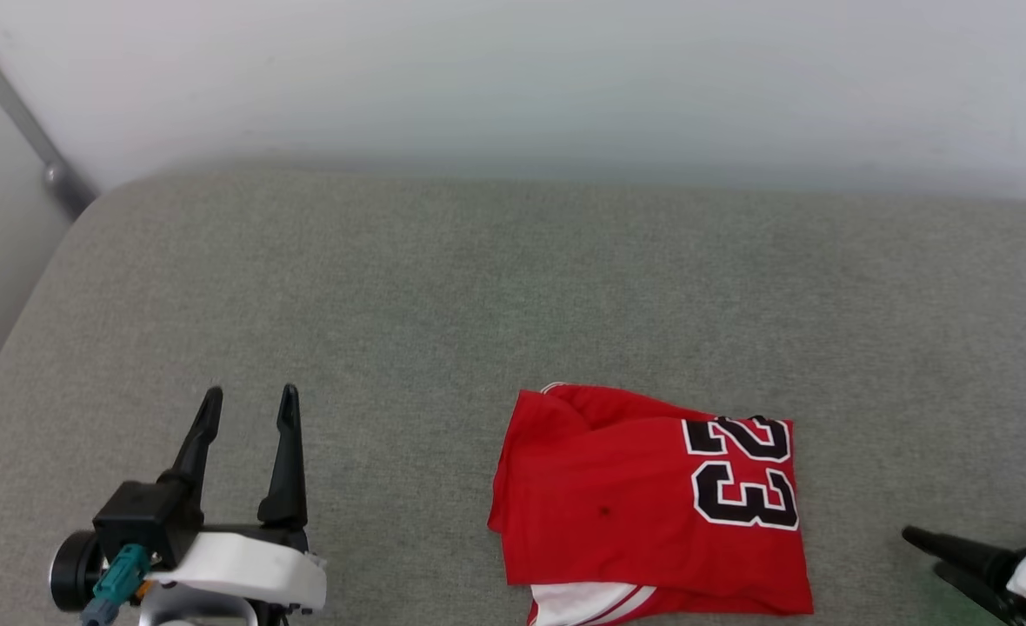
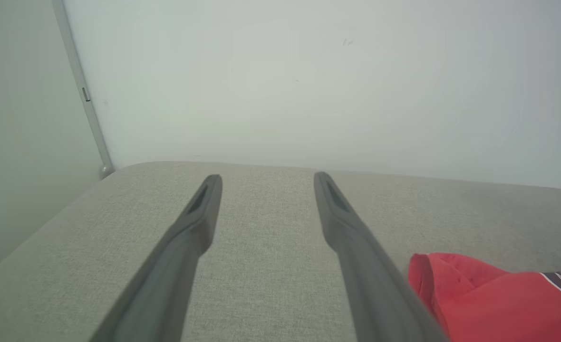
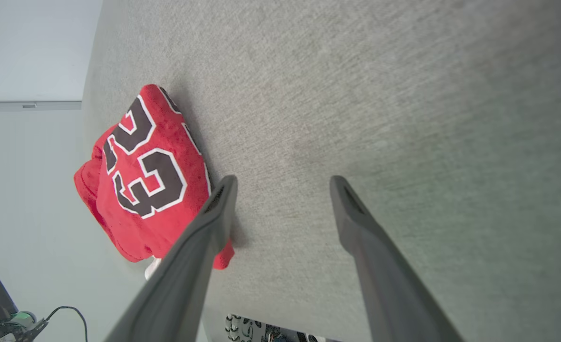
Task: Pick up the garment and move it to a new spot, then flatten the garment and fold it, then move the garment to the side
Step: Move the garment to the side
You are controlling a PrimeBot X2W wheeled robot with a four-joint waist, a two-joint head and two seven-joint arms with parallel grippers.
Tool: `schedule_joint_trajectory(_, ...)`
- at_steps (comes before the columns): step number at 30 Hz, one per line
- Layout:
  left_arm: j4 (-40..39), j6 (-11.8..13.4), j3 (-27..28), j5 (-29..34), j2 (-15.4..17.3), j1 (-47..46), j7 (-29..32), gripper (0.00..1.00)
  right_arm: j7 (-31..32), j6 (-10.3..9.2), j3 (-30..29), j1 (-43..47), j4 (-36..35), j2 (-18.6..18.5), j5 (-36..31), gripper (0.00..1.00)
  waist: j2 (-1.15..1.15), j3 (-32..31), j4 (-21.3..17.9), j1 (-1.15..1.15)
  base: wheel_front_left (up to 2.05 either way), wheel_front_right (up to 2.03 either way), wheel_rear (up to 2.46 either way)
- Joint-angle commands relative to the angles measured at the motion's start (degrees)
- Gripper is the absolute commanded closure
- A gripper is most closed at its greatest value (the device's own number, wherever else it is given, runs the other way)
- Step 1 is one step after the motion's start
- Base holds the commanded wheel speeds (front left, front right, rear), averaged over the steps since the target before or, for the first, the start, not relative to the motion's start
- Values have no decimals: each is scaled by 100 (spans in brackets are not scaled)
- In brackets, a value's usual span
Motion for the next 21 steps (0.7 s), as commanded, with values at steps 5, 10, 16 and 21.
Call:
schedule_joint_trajectory(5,-14,-139,19,133,-50,-352,-31,0,153,-3,-26,-818,1133,73,940,0,0,398,267,0,0,0,0)
schedule_joint_trajectory(10,85,-251,14,192,-171,-538,-43,0,50,-3,497,-1236,2067,75,1677,0,0,581,414,0,0,0,0)
schedule_joint_trajectory(16,193,-325,70,227,-271,-614,-50,0,-58,-3,1148,-1311,2421,132,2155,0,0,663,464,0,0,0,0)
schedule_joint_trajectory(21,283,-406,151,288,-365,-640,-54,0,-229,-3,1695,-1261,2353,144,2195,89,0,665,431,0,0,0,0)
